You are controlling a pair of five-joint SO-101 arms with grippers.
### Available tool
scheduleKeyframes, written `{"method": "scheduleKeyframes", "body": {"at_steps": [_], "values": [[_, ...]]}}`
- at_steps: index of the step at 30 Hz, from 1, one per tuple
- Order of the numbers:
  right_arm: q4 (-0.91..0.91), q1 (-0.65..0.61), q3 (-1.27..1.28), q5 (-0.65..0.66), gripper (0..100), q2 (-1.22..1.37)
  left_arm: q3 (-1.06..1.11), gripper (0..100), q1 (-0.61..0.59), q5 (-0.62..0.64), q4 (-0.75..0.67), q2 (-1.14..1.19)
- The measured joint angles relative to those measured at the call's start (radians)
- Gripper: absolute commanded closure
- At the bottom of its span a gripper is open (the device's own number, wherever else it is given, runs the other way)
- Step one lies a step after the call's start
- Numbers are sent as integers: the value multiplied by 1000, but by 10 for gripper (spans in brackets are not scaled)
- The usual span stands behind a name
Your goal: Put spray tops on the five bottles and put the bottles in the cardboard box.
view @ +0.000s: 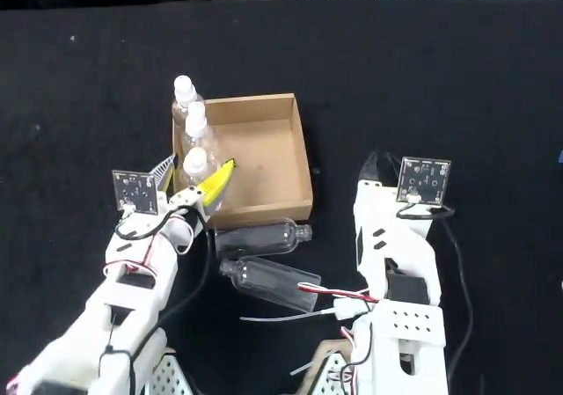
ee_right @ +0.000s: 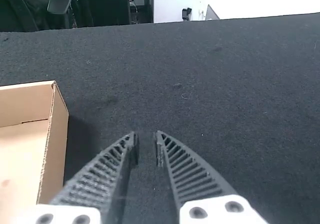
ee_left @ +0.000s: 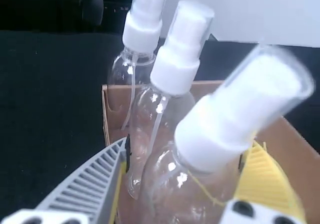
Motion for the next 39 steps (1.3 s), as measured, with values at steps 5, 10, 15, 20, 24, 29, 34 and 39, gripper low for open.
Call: {"method": "scheduleKeyframes", "body": {"at_steps": [5,10,15,20,24,29,34,39], "values": [[0,0,0,0,946,0,5,667,0,0,264,-238],[0,0,0,0,946,0,15,667,0,0,548,-552],[0,0,0,0,946,0,28,668,0,-2,781,-847],[0,0,0,0,946,0,25,668,-8,-2,1013,-1063],[0,0,0,0,946,0,17,668,-61,0,1117,-1099],[0,0,0,0,946,0,-12,668,-161,2,1212,-1099],[0,0,0,0,946,0,-106,668,-176,2,1422,-1099],[0,0,0,0,946,0,-124,668,-176,0,1453,-1099]]}}
